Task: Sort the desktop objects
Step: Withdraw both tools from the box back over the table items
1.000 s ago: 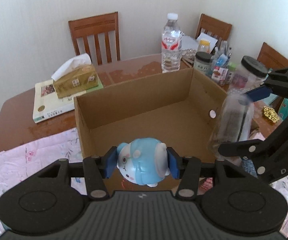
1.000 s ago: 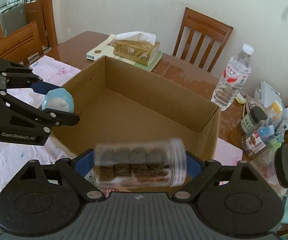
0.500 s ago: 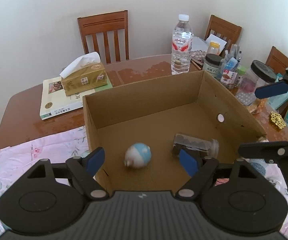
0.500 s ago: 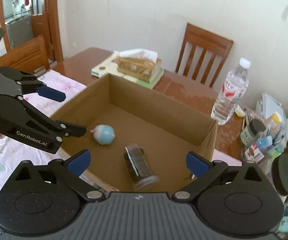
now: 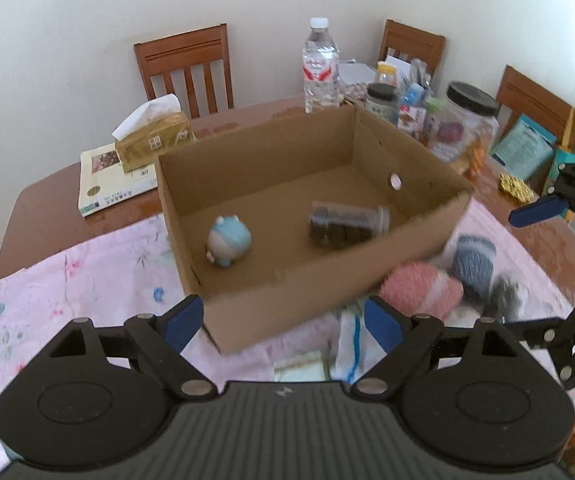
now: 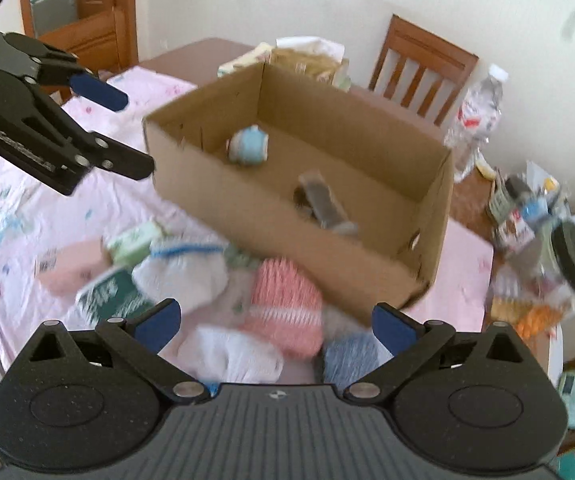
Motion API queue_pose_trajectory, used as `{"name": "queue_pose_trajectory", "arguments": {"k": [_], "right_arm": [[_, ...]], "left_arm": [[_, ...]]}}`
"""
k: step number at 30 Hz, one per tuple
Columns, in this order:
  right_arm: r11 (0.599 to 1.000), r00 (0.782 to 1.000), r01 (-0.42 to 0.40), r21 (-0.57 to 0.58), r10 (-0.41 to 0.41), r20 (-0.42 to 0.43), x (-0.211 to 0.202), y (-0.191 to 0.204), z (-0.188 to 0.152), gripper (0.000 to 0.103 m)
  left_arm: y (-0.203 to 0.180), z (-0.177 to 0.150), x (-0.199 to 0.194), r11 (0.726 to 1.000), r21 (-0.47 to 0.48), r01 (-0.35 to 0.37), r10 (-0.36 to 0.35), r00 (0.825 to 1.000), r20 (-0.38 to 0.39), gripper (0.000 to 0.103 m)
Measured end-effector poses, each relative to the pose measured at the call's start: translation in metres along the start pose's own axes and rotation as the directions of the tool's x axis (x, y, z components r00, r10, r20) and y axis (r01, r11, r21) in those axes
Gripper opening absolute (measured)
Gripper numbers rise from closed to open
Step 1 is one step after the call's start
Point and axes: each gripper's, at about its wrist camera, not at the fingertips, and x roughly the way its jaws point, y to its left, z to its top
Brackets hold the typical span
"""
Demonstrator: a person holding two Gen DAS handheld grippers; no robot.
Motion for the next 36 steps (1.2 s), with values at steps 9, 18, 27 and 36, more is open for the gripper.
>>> {"name": "queue_pose_trajectory", "arguments": {"k": [9, 18, 27, 36], "right_arm": [[0.998, 0.999, 0.039, 0.041, -0.038, -0.024, -0.013, 0.028, -0.038, 0.103], [0.991, 0.999, 0.047, 0.129, -0.045, -0.019, -0.021, 0.045, -0.061, 0.103], [0.974, 0.996, 0.09, 0.206, -0.085, -0.035, -0.025, 0.056, -0.088, 0.103], [0.956, 0.992, 0.114, 0.271, -0.096, -0.078, -0.029, 0.055, -0.115, 0.103]], "left_arm": [[-0.005, -0.047, -0.013, 0.998, -0.036, -0.045, 0.045, 0.999, -0.021, 0.094], [-0.03, -0.091, -0.03, 0.999, -0.041, -0.017, 0.016, 0.999, -0.028, 0.094], [-0.058, -0.127, -0.031, 0.999, -0.003, 0.046, -0.047, 0.997, -0.054, 0.094], [-0.076, -0.147, -0.015, 0.995, 0.037, 0.092, -0.087, 0.99, -0.107, 0.094]]}}
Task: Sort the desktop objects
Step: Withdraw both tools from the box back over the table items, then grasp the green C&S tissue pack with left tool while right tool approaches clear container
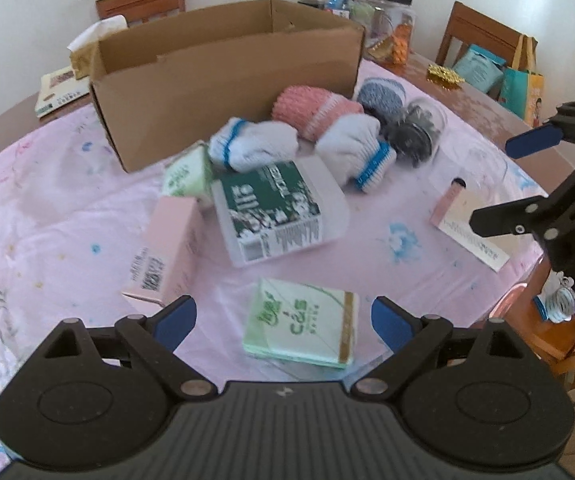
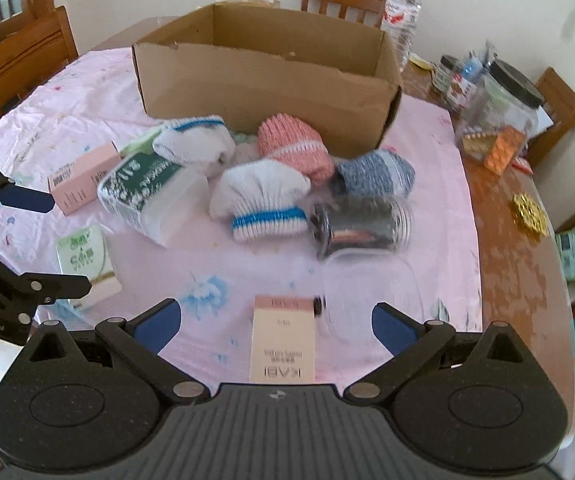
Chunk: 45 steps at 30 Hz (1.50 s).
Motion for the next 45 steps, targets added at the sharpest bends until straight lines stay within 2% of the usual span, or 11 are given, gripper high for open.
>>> {"name": "queue_pose_trajectory", "arguments": {"k": [8, 9, 11, 16, 26, 32, 39, 45], "right_arm": [[1.0, 0.999, 0.004, 0.026, -0.003, -0.049, 0.005, -0.007, -0.022, 0.103], [1.0, 0.998, 0.007, 0.031, -0.005, -0.055, 0.006, -0.008, -0.023, 0.103], [0.999, 0.998, 0.009, 0.042, -0.007, -0.064, 0.007, -0.01, -0.026, 0.103], [0.998, 0.997, -0.011, 0.06, 0.016, -0.08, 0.009, -0.01, -0.031, 0.103], [0.996, 0.993, -0.037, 0.081, 0.046, -0.113, 0.022, -0.008, -0.032, 0.103], [0.991, 0.986, -0.091, 0.096, 0.103, -0.133, 0.032, -0.002, -0.03, 0.103], [0.982, 0.975, -0.181, 0.051, 0.186, -0.121, 0.036, 0.019, -0.016, 0.103], [0.995, 0.992, -0.098, 0.006, 0.098, -0.081, 0.019, 0.006, -0.006, 0.103]], "left_arm": [[-0.005, -0.007, 0.014, 0.999, 0.036, -0.003, 0.004, 1.0, -0.024, 0.09], [-0.005, -0.007, 0.015, 0.999, 0.036, 0.002, -0.001, 1.0, -0.025, 0.088], [-0.005, -0.006, 0.015, 0.999, 0.036, 0.016, -0.015, 1.0, -0.028, 0.076], [-0.004, -0.007, 0.018, 0.999, 0.033, 0.037, -0.035, 0.999, -0.033, 0.066], [0.004, -0.007, 0.018, 0.999, 0.003, 0.047, -0.047, 0.998, -0.033, 0.066], [0.006, -0.007, 0.017, 0.999, -0.013, 0.047, -0.047, 0.998, -0.03, 0.066], [0.009, -0.006, 0.019, 0.999, -0.027, 0.044, -0.045, 0.999, -0.031, 0.066], [0.011, -0.005, 0.02, 0.999, -0.032, 0.038, -0.039, 0.999, -0.028, 0.066]]}}
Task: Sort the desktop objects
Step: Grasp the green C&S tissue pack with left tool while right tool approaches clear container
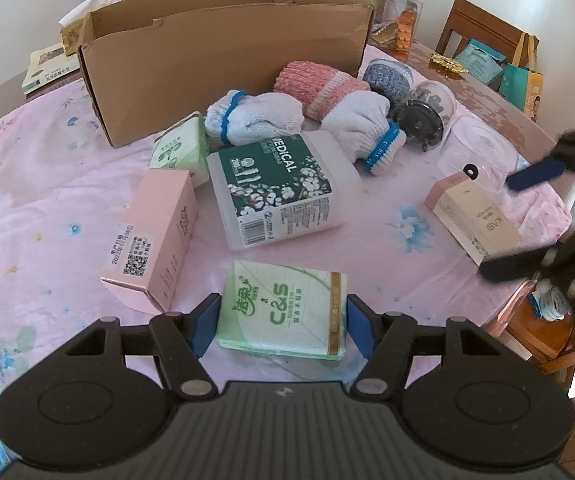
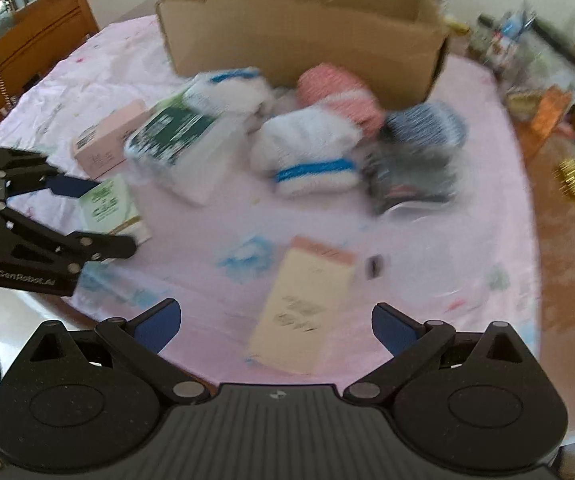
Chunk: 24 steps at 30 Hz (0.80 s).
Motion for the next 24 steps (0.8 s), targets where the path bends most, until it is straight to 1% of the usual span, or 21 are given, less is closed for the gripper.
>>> {"name": "queue_pose_trajectory", "arguments": {"k": [3, 4, 6, 8, 11, 14, 20, 22, 24], "right_arm": [[0.997, 0.996, 0.074, -0.013, -0.074, 0.046, -0.014, -0.014, 0.006, 0.103], [0.994, 0.992, 0.111, -0.012, -0.11, 0.056, -0.017, -0.02, 0.009, 0.103], [0.986, 0.984, 0.169, -0.007, -0.168, 0.059, -0.018, -0.035, 0.011, 0.103], [0.977, 0.976, 0.215, -0.003, -0.215, 0.04, -0.014, -0.049, 0.014, 0.103], [0.977, 0.977, 0.212, -0.024, -0.212, 0.012, -0.007, -0.061, 0.014, 0.103], [0.979, 0.981, 0.195, -0.062, -0.196, -0.013, 0.006, -0.062, 0.013, 0.103], [0.979, 0.979, 0.186, -0.077, -0.192, -0.072, 0.032, -0.068, 0.011, 0.103], [0.984, 0.981, 0.164, -0.069, -0.17, -0.098, 0.04, -0.072, 0.009, 0.103], [0.991, 0.987, 0.124, -0.043, -0.128, -0.102, 0.043, -0.078, 0.009, 0.103]], "left_arm": [[0.0, 0.001, 0.001, 1.0, -0.001, -0.005, 0.005, 1.0, 0.001, 0.065], [0.0, 0.002, 0.001, 1.0, -0.001, -0.006, 0.006, 1.0, 0.001, 0.065], [0.0, 0.003, 0.002, 1.0, -0.001, -0.008, 0.008, 1.0, 0.0, 0.065], [0.0, 0.004, 0.003, 1.0, -0.005, -0.01, 0.01, 1.0, -0.001, 0.065], [-0.001, 0.005, 0.003, 1.0, -0.008, -0.014, 0.014, 1.0, -0.005, 0.065], [-0.001, 0.007, 0.005, 1.0, -0.01, -0.021, 0.02, 1.0, -0.009, 0.065], [-0.002, 0.011, 0.008, 0.999, -0.024, -0.036, 0.036, 0.999, -0.017, 0.065], [-0.003, 0.013, 0.009, 0.999, -0.03, -0.042, 0.041, 0.999, -0.019, 0.065], [-0.003, 0.013, 0.009, 0.998, -0.034, -0.048, 0.047, 0.999, -0.022, 0.065]]}}
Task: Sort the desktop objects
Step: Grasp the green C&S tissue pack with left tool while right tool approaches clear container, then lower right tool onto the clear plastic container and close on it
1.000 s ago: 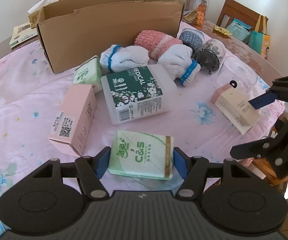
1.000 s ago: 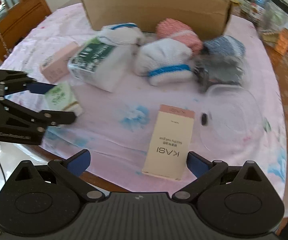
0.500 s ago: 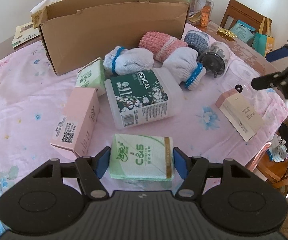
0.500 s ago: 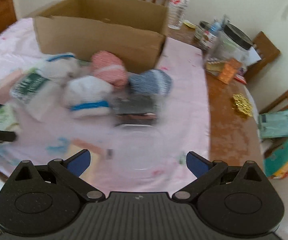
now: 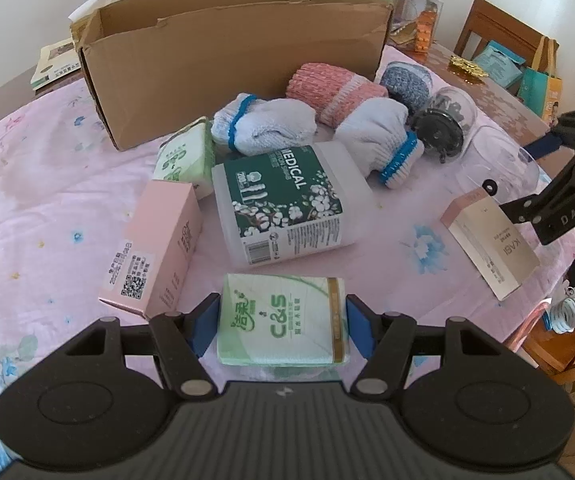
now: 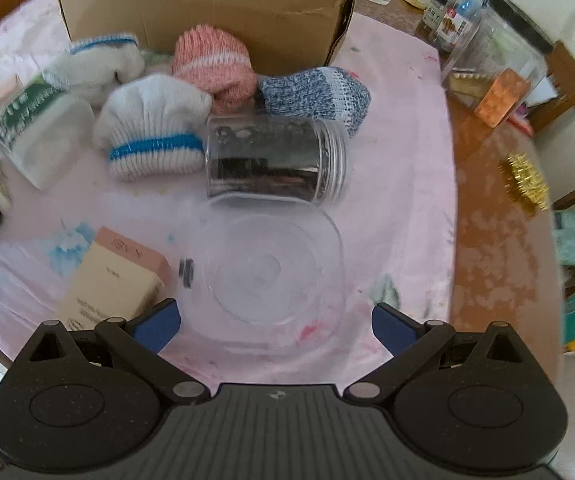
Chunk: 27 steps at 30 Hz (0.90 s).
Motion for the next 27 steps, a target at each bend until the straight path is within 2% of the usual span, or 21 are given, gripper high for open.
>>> {"name": "queue_pose_trajectory", "arguments": {"k": [6, 12, 21, 27], "right_arm": [[0.993, 0.995, -0.094, 0.065, 0.095, -0.015, 0.01, -0.011, 0.007, 0.103], [0.994, 0.994, -0.108, 0.032, 0.108, -0.003, 0.011, -0.009, 0.014, 0.103], [0.993, 0.994, -0.109, 0.04, 0.109, -0.003, 0.013, -0.011, 0.015, 0.103], [0.993, 0.994, -0.105, 0.047, 0.106, -0.012, 0.015, -0.011, 0.017, 0.103]], "left_arm": [[-0.003, 0.003, 0.002, 1.0, -0.011, -0.02, 0.02, 1.0, -0.008, 0.065], [-0.004, 0.004, 0.003, 0.999, -0.026, -0.035, 0.035, 0.999, -0.012, 0.065], [-0.007, 0.005, 0.004, 0.998, -0.032, -0.051, 0.05, 0.999, -0.016, 0.066], [-0.008, 0.006, 0.006, 0.998, -0.034, -0.048, 0.048, 0.999, -0.019, 0.071]]}}
